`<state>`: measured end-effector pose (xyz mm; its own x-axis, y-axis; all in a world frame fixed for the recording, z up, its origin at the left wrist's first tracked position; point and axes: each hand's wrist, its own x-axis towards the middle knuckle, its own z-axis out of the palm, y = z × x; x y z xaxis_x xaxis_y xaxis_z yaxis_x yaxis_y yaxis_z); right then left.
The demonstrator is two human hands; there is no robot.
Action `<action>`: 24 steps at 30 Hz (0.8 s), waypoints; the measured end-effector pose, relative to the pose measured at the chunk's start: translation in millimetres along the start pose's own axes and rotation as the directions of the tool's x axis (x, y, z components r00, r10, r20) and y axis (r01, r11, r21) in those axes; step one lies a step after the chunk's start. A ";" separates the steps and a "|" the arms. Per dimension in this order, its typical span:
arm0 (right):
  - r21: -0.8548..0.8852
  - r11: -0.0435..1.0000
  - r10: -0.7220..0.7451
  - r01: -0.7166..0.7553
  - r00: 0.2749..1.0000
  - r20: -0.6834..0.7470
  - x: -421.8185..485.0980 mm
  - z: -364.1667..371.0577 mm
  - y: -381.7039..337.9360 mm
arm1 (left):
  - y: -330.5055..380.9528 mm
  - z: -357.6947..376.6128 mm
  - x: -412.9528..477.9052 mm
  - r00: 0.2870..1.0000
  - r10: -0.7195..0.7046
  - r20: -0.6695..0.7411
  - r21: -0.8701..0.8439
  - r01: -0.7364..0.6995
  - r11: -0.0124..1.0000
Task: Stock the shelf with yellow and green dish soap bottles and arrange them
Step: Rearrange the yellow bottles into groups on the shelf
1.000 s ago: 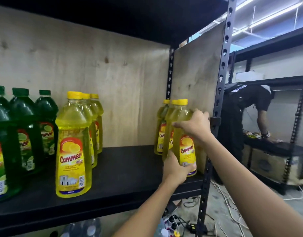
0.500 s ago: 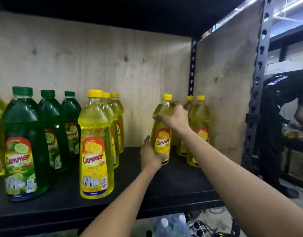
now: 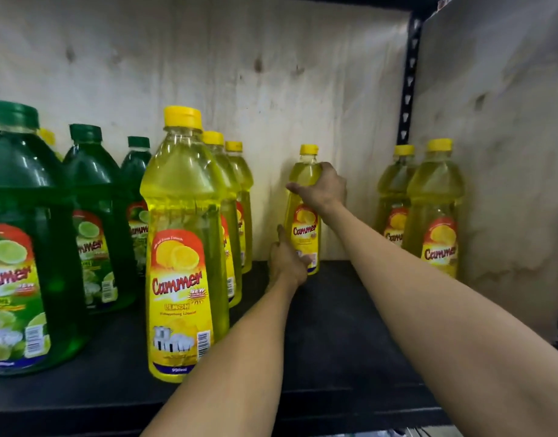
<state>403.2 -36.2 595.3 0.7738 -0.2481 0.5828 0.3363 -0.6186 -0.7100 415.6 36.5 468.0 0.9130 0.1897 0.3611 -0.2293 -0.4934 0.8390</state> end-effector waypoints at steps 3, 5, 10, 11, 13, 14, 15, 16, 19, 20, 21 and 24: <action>-0.027 1.000 0.002 -0.003 1.000 -0.013 2.1 3.2 0.6 | -0.9 -1.4 -2.1 1.000 0.022 0.014 0.015 -0.022 1.000; -0.040 0.999 0.000 0.000 1.000 0.002 -1.5 1.6 -2.0 | 0.2 -2.1 -5.8 1.000 0.030 0.001 0.013 -0.030 0.999; -0.038 0.999 0.009 -0.005 0.995 0.096 -14.9 -34.0 -5.4 | 14.6 -1.8 -20.0 0.994 0.081 -0.074 0.181 -0.066 0.981; -0.073 0.996 -0.046 0.047 0.999 0.013 -20.9 -50.4 -5.4 | 24.1 -2.3 -26.8 0.978 0.162 -0.134 0.271 -0.121 0.955; -0.243 0.961 -0.193 0.134 0.952 -0.237 -36.6 -87.2 -3.2 | 47.4 -0.4 -41.2 0.879 0.408 -0.247 0.356 -0.309 0.882; -0.307 0.944 -0.230 0.123 0.911 -0.342 -43.3 -106.3 -0.3 | 58.2 4.1 -47.8 0.823 0.510 -0.250 0.346 -0.416 0.841; -0.321 0.944 -0.217 0.081 0.884 -0.414 -47.3 -123.9 4.3 | 67.4 9.3 -55.1 0.796 0.571 -0.200 0.280 -0.512 0.812; -0.288 0.957 -0.166 0.031 0.874 -0.456 -49.3 -140.1 8.8 | 74.3 16.1 -61.9 0.806 0.582 -0.110 0.161 -0.563 0.810; -0.087 0.994 0.021 -0.066 0.900 -0.436 -36.3 -170.8 22.4 | 81.6 37.2 -79.6 0.843 0.446 0.302 -0.156 -0.417 0.895; -0.023 0.996 0.069 -0.084 0.923 -0.380 -30.6 -175.4 27.1 | 82.5 41.3 -85.1 0.813 0.407 0.416 -0.187 -0.362 0.913; 0.048 0.993 0.118 -0.109 0.951 -0.287 -27.6 -178.4 29.6 | 82.7 44.8 -89.0 0.790 0.390 0.473 -0.211 -0.329 0.921; 0.250 0.944 0.218 -0.214 0.976 0.011 -22.5 -181.5 35.5 | 85.4 48.5 -97.6 0.825 0.329 0.460 -0.226 -0.249 0.942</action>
<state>300.3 -187.9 628.7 0.8347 -0.3686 0.4092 0.2862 -0.3444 -0.8941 323.3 -65.3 484.7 0.8330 -0.3959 0.3865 -0.5196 -0.3198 0.7923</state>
